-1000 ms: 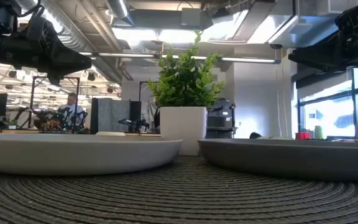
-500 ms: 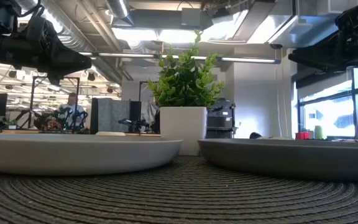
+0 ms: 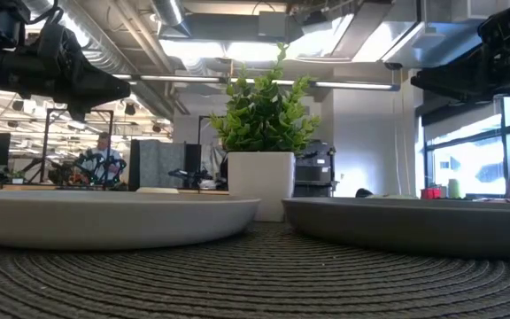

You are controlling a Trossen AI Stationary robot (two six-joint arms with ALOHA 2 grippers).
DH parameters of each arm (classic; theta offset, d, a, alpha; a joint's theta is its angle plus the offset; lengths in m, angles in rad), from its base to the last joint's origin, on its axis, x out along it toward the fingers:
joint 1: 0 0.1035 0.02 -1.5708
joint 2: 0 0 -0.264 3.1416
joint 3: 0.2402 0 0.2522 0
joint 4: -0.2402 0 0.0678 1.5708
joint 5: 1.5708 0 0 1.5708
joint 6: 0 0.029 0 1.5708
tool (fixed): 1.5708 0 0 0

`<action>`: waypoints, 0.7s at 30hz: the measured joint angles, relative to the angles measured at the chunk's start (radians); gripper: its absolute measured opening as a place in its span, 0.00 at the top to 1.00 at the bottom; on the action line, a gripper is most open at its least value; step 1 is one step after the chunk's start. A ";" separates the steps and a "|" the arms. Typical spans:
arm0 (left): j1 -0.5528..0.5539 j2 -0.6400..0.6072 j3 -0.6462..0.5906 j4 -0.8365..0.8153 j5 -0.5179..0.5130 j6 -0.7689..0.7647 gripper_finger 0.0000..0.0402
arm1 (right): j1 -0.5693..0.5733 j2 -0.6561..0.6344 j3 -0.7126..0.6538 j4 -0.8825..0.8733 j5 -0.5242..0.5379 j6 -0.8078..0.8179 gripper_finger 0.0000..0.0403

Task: Pick & Place donuts

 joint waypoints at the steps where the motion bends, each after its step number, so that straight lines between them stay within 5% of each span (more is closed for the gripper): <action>1: 0.000 0.000 0.000 0.000 0.000 0.000 0.80 | 0.000 0.000 0.000 0.000 0.000 0.000 0.65; 12: 0.000 0.000 0.000 0.000 -0.007 0.027 0.79 | 0.000 0.000 0.000 0.000 0.000 0.020 0.65; 21: 0.000 0.000 0.000 0.000 -0.008 -0.078 0.80 | 0.000 0.000 0.000 0.000 -0.001 0.361 0.65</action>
